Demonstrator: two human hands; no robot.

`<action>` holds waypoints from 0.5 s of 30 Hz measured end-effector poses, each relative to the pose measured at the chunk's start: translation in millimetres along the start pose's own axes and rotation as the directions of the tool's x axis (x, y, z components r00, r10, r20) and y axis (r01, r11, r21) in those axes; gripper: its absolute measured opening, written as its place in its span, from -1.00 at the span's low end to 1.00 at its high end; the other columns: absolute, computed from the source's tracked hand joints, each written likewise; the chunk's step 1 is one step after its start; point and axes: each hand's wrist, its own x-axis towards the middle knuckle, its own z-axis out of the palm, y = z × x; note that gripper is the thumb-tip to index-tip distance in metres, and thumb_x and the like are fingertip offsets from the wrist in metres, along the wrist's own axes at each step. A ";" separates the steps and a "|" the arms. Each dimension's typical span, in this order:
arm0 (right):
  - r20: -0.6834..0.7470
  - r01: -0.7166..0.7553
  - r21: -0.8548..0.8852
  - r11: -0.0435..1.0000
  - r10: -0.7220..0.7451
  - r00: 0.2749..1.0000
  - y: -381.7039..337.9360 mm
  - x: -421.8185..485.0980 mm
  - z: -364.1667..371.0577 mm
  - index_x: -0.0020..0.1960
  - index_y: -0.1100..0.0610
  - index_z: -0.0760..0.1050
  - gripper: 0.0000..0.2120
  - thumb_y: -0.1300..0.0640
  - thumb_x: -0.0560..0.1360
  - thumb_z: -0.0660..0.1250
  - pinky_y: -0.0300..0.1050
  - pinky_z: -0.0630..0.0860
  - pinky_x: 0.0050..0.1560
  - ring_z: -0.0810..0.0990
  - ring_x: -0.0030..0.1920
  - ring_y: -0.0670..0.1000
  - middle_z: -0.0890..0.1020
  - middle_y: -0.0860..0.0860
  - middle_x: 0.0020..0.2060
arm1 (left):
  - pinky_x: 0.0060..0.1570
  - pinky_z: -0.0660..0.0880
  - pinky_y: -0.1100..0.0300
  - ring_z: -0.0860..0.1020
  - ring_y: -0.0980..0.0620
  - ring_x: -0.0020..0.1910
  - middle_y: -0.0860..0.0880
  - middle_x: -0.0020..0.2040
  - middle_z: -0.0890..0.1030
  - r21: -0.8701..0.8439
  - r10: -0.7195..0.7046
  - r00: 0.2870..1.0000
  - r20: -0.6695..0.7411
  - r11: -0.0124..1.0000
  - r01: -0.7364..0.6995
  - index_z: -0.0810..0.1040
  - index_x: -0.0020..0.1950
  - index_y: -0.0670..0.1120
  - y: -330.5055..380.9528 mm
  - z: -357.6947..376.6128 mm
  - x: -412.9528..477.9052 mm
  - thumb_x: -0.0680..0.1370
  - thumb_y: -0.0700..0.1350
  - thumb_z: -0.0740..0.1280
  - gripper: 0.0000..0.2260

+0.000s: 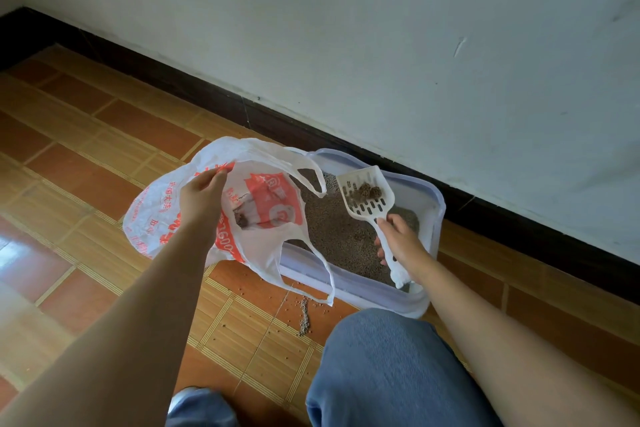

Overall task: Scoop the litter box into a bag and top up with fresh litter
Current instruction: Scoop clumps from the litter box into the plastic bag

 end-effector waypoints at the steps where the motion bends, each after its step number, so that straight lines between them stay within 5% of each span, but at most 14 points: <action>1: -0.001 -0.001 -0.007 1.000 0.001 1.000 -1.3 -1.3 0.4 0.11 0.09 0.36 -0.82 0.03 0.62 0.09 -0.14 0.43 -0.40 0.43 -0.37 0.00 0.46 0.09 -0.24 | -0.01 0.46 0.16 0.48 0.03 0.01 -0.03 0.20 0.56 0.003 -0.001 1.000 -0.001 1.000 0.001 0.58 0.22 -0.03 0.2 -1.2 -0.8 0.57 0.03 0.26 -0.72; 15: 0.014 -0.010 -0.174 0.985 0.013 1.000 -11.2 -8.8 10.3 0.10 0.15 0.46 -0.77 0.03 0.60 0.14 -0.18 0.47 -0.44 0.47 -0.40 -0.02 0.53 0.06 -0.26 | 0.05 0.45 0.10 0.47 0.01 0.02 -0.05 0.20 0.55 -0.005 -0.022 1.000 -0.009 1.000 0.022 0.56 0.24 -0.05 0.5 -12.5 0.6 0.58 -0.01 0.26 -0.72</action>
